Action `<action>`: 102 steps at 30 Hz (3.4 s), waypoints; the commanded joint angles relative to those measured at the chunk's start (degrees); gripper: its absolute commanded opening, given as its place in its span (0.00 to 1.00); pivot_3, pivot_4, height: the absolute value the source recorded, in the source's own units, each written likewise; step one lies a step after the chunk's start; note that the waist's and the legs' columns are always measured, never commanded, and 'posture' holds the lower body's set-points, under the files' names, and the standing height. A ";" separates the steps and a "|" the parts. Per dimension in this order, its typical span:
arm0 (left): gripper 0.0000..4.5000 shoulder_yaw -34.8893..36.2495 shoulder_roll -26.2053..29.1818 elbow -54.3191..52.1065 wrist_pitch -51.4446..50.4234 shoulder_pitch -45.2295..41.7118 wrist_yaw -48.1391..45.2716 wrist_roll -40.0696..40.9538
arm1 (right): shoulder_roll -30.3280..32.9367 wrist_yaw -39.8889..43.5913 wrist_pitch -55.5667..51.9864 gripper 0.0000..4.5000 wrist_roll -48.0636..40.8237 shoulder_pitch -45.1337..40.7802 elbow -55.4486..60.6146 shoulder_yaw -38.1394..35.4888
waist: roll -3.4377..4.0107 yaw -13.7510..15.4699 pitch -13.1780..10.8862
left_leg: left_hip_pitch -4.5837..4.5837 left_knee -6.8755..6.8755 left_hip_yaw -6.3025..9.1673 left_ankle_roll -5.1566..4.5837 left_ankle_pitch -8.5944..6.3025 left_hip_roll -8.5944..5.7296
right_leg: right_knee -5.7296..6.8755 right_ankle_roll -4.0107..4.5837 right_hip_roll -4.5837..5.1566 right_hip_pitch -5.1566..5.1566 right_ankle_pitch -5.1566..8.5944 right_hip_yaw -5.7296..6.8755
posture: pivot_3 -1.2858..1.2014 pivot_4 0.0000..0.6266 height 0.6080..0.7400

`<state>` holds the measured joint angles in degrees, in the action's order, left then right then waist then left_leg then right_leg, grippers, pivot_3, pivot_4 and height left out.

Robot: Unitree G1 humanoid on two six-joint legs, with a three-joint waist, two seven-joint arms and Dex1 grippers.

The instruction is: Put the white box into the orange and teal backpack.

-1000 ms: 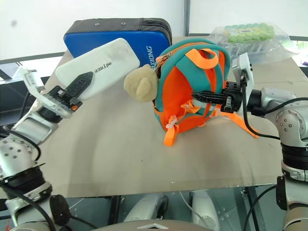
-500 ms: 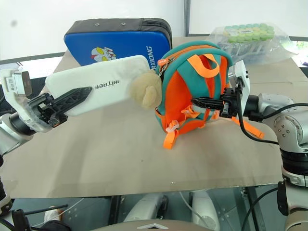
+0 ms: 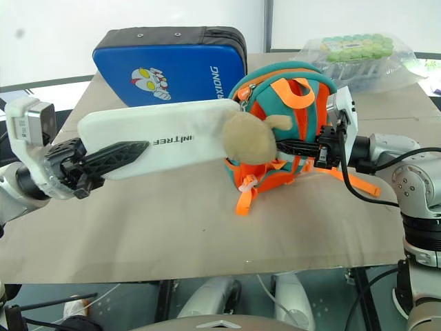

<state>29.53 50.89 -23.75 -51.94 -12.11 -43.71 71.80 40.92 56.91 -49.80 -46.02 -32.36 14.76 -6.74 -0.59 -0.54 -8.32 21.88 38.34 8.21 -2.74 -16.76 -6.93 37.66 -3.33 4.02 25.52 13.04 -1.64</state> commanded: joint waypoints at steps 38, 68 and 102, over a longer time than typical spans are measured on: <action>0.78 -40.84 -31.48 37.39 23.24 -41.51 -12.16 -45.98 | -3.00 -2.42 4.50 0.00 1.08 1.17 2.80 1.76 | -0.07 0.12 0.02 | 0.07 0.17 0.08 -0.01 0.01 -0.07 | 0.15 -0.02 0.07 0.04 -0.01 0.14 | 0.52 0.24 0.99; 0.38 -24.35 -26.62 7.80 -0.16 -22.13 5.80 -19.81 | -4.26 -4.72 4.16 0.00 4.42 -0.78 1.24 4.25 | -0.08 -0.15 0.04 | 0.00 0.43 0.14 -0.01 0.00 -0.09 | 0.28 0.04 0.02 -0.05 -0.05 0.14 | 0.52 0.24 0.99; 0.01 -25.16 -37.05 20.98 4.79 -2.14 25.81 -29.11 | -20.11 -52.57 8.51 0.00 -4.23 -12.93 -11.92 -21.26 | 0.23 0.15 0.29 | -0.13 0.36 0.02 0.00 0.02 -0.10 | 0.31 0.16 0.05 -0.10 -0.13 0.15 | 0.52 0.24 0.99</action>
<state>5.10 13.84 -5.86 -48.45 -14.32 -20.86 47.34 19.52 6.14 -44.72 -49.70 -42.91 1.11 -23.59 -0.36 -0.39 -8.03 21.74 38.71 8.23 -2.73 -16.74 -7.03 37.97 -3.17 4.07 25.40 12.92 -1.49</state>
